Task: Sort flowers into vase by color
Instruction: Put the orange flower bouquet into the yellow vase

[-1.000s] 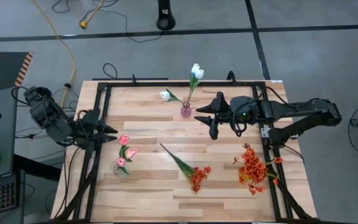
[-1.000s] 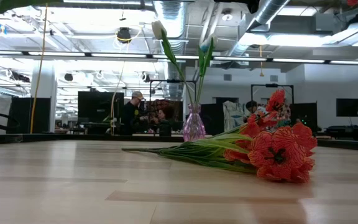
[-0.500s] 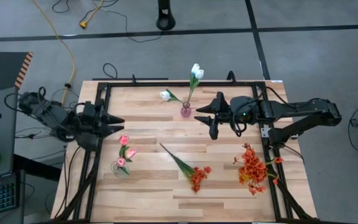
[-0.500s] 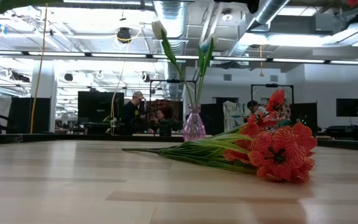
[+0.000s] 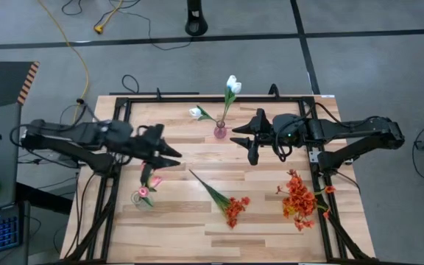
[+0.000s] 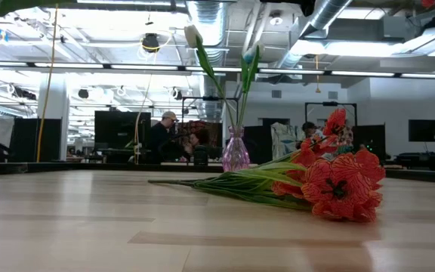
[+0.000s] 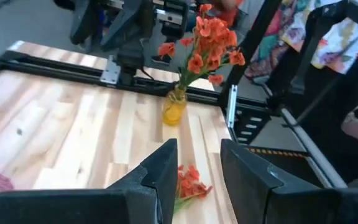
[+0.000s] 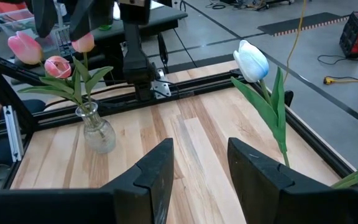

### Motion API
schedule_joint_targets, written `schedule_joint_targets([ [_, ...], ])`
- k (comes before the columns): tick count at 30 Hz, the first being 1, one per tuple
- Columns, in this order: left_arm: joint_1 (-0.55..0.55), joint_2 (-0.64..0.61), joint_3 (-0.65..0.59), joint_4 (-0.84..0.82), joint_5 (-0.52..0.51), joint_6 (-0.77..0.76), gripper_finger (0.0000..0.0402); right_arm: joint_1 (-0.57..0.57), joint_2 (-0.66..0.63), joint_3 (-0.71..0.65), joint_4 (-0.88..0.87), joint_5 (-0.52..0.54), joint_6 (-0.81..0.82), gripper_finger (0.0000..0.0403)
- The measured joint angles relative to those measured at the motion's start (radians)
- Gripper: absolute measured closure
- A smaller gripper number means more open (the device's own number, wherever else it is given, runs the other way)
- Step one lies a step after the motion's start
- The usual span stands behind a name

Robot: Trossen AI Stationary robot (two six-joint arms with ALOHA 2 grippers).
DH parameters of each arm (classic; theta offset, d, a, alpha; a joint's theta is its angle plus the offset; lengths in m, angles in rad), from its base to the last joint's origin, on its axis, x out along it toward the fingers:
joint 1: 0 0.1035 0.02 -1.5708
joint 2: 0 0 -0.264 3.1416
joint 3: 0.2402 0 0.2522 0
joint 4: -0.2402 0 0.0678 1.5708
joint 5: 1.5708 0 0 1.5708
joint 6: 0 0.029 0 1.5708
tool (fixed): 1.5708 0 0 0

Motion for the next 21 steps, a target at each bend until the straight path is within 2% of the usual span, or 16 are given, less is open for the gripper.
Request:
schedule_joint_targets([
  [10,0.188,0.215,0.17,-0.095,0.299,0.125,0.0292,0.0,0.0,0.0,0.0,0.0,0.0,0.0226],
  [13,0.217,0.283,0.187,-0.14,0.332,0.177,0.0292,0.0,0.0,0.0,0.0,0.0,0.0,0.0226],
  [21,0.234,0.434,0.189,-0.133,0.368,0.344,0.0292,0.0,0.0,0.0,-0.001,0.0,0.0,0.0226],
])
